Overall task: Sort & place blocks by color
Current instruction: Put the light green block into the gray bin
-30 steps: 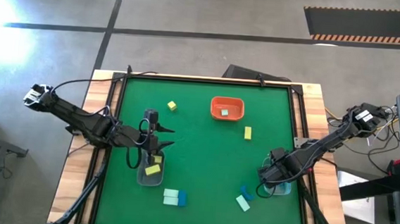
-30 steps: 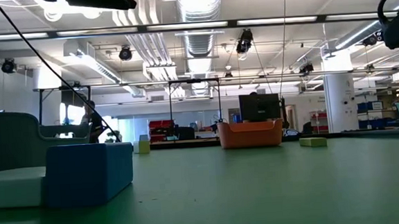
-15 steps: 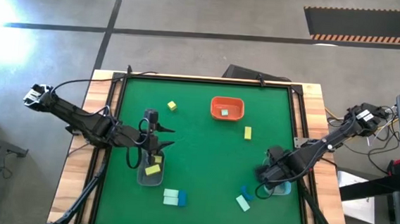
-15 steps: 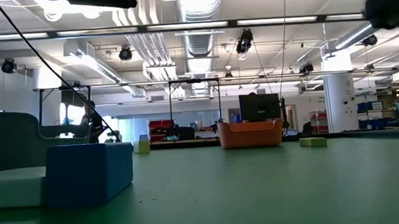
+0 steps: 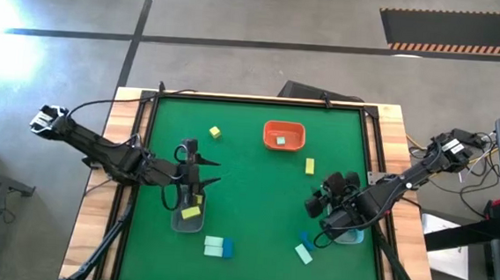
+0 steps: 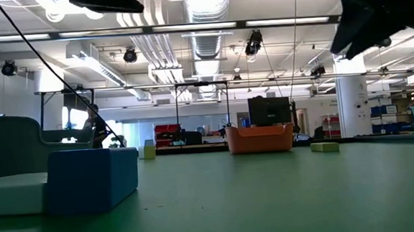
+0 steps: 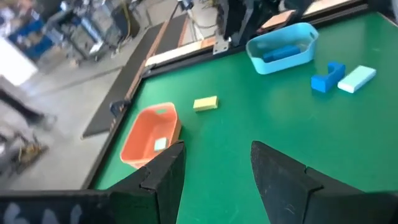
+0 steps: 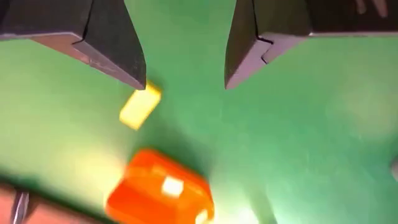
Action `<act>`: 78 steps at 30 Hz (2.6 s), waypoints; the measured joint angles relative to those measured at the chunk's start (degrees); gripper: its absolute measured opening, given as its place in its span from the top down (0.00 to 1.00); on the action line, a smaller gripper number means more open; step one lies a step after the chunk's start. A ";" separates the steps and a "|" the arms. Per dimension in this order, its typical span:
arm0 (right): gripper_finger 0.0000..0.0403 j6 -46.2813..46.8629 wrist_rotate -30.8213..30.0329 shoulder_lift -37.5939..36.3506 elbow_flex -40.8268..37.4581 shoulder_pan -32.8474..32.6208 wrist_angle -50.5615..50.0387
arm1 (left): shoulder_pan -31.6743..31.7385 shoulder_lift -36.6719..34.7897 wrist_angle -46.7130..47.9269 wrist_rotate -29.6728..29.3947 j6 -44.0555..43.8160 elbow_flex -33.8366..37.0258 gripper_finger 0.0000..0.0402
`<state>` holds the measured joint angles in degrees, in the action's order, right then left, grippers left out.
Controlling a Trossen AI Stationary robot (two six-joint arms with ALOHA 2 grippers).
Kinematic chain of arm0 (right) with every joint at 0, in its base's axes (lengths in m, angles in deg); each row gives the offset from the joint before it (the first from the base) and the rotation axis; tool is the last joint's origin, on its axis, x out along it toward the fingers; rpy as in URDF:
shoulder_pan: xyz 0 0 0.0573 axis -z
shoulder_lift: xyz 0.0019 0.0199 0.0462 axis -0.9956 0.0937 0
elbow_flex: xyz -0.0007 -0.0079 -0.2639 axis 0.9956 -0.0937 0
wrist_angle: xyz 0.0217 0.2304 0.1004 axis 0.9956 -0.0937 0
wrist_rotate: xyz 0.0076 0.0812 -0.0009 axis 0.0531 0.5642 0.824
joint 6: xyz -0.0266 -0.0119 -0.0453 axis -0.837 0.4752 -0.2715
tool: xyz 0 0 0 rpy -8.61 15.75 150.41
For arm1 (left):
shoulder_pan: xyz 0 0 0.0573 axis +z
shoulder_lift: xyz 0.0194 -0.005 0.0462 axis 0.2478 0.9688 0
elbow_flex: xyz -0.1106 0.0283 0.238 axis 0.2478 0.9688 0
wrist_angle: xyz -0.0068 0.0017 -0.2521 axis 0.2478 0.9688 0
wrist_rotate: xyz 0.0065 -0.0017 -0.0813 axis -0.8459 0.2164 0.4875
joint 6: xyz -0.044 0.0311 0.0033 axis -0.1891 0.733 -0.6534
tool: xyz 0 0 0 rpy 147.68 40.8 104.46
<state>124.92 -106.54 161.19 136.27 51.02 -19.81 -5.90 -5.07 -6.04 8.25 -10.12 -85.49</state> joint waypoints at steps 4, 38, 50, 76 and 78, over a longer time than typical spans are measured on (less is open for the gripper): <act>0.50 -3.99 -7.32 -0.01 -0.02 0.00 0.47 | 0.00 2.20 -0.04 -2.18 -4.17 0.09 0.59; 0.50 -24.29 -20.88 -4.12 2.91 1.03 0.49 | 42.41 21.49 10.78 12.15 -30.94 -2.29 0.57; 0.50 -23.64 -21.01 -4.12 2.28 1.03 0.50 | 45.62 29.22 6.79 12.00 -23.38 -2.24 0.32; 0.50 -23.65 -21.00 -4.12 1.73 1.03 0.49 | 47.25 33.53 5.14 11.87 -21.61 -0.98 0.48; 0.50 -23.65 -21.01 -4.12 1.68 1.03 0.49 | 47.25 33.53 5.07 11.87 -21.61 -0.98 0.55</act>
<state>101.26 -127.54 157.07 137.94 52.05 -19.32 41.35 28.46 -0.97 20.12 -31.72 -86.47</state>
